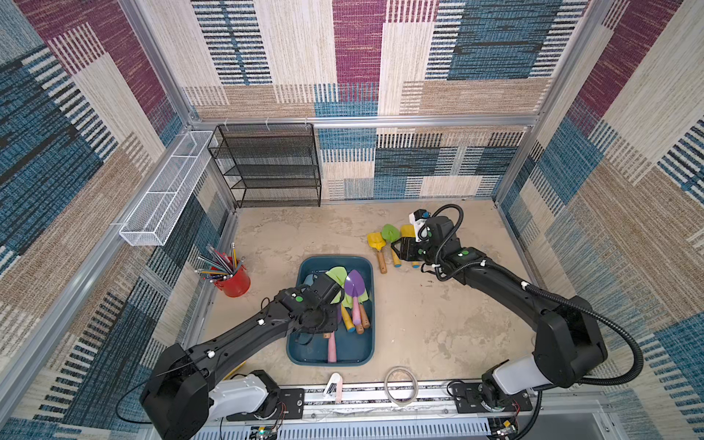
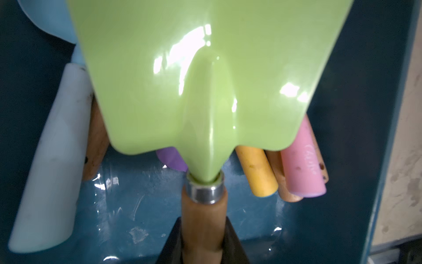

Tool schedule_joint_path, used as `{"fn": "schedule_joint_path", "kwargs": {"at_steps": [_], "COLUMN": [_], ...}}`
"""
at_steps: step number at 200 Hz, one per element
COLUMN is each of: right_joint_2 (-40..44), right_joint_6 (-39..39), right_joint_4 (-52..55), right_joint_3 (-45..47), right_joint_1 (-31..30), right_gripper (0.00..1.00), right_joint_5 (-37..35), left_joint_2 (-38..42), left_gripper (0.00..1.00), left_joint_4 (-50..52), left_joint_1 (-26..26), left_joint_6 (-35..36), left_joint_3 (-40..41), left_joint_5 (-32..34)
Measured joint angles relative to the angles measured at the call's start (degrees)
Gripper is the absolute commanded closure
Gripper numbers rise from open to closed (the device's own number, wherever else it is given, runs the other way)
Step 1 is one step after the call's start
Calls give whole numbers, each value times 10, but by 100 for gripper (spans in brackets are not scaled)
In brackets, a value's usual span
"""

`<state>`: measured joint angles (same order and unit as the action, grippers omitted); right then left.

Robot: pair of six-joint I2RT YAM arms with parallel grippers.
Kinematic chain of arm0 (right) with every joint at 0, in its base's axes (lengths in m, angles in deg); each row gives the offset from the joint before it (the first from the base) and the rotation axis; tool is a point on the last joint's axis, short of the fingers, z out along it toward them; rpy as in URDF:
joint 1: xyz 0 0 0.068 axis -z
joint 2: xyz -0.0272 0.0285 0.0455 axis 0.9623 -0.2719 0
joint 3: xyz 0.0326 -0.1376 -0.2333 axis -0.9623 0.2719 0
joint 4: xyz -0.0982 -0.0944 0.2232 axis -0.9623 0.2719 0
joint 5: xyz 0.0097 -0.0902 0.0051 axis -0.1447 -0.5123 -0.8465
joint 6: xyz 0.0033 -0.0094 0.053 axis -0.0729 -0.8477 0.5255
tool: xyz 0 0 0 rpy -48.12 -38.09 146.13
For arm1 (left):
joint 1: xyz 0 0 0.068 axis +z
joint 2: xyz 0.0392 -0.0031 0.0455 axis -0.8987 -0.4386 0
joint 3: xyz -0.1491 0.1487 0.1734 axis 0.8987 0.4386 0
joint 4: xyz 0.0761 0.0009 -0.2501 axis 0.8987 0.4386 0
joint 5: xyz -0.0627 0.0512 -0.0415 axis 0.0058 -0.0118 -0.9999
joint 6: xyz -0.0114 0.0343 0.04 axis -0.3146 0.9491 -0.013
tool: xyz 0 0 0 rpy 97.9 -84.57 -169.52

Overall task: Take the shovel out of the storage box
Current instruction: Pick up the shovel from the storage box.

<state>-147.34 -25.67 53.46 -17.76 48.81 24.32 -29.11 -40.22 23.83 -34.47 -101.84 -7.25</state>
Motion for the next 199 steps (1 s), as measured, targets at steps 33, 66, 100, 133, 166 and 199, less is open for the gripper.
{"fn": "schedule_joint_path", "kwargs": {"at_steps": [33, 66, 100, 133, 166, 199], "right_joint_2": [7, 11, 5, -17, -42, -83], "right_joint_6": [47, 105, 169, 226, 262, 295], "right_joint_4": [-65, -155, -271, -373, -445, -498], "right_joint_3": [48, 103, 166, 199, 201, 192], "right_joint_1": [-2, -17, -37, -52, -63, -84], "right_gripper": [33, 32, 32, 33, 35, 37], "right_joint_5": [102, 195, 275, 331, 361, 384], "left_joint_2": [2, 17, 30, 39, 56, 64], "left_gripper": [83, 84, 84, 84, 84, 84], "left_joint_4": [-23, -70, -141, -221, -309, -417], "left_joint_1": [35, 84, 120, 151, 177, 192], "left_joint_6": [12, 16, 10, -15, -56, -114], "left_joint_3": [-3, 14, 51, 88, 124, 169], "left_joint_5": [-45, -116, -200, -282, -356, -417]}}
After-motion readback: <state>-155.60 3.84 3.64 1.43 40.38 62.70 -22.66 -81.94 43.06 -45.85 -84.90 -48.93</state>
